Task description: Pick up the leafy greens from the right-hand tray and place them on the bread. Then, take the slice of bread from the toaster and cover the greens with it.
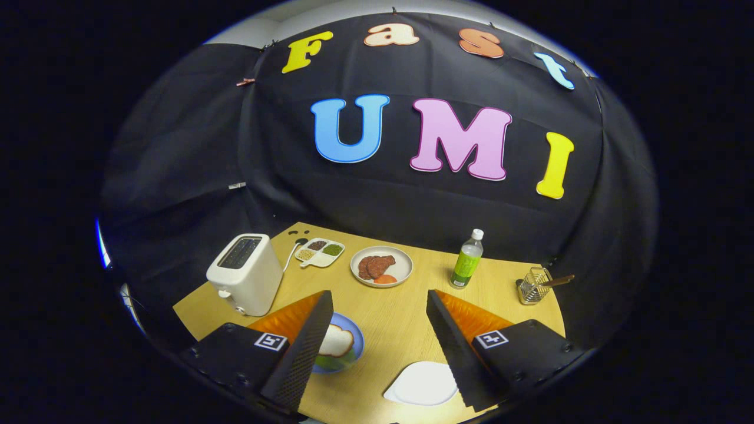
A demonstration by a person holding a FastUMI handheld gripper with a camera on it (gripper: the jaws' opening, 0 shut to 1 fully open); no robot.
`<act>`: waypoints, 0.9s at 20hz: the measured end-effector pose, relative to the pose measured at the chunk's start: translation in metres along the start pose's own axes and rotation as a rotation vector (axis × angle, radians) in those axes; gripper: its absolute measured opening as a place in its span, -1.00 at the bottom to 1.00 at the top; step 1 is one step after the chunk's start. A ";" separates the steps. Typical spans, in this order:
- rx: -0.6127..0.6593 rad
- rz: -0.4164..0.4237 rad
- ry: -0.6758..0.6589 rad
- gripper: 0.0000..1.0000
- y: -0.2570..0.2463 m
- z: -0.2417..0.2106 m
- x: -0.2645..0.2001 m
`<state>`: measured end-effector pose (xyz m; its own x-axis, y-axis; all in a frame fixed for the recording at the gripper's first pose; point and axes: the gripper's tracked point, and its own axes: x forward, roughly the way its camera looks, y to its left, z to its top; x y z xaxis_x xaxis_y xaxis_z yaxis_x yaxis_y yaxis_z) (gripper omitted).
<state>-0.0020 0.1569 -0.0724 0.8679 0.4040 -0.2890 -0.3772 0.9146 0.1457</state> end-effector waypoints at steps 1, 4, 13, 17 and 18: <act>0.002 0.012 -0.010 0.99 0.002 0.003 -0.005; 0.000 0.030 -0.031 0.98 0.002 0.005 -0.017; -0.015 0.057 -0.044 0.98 0.000 -0.002 -0.016; -0.034 0.064 -0.053 0.98 0.000 0.001 -0.017; -0.044 0.063 -0.054 0.98 -0.001 0.000 -0.018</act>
<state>-0.0175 0.1490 -0.0677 0.8579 0.4600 -0.2290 -0.4442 0.8879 0.1194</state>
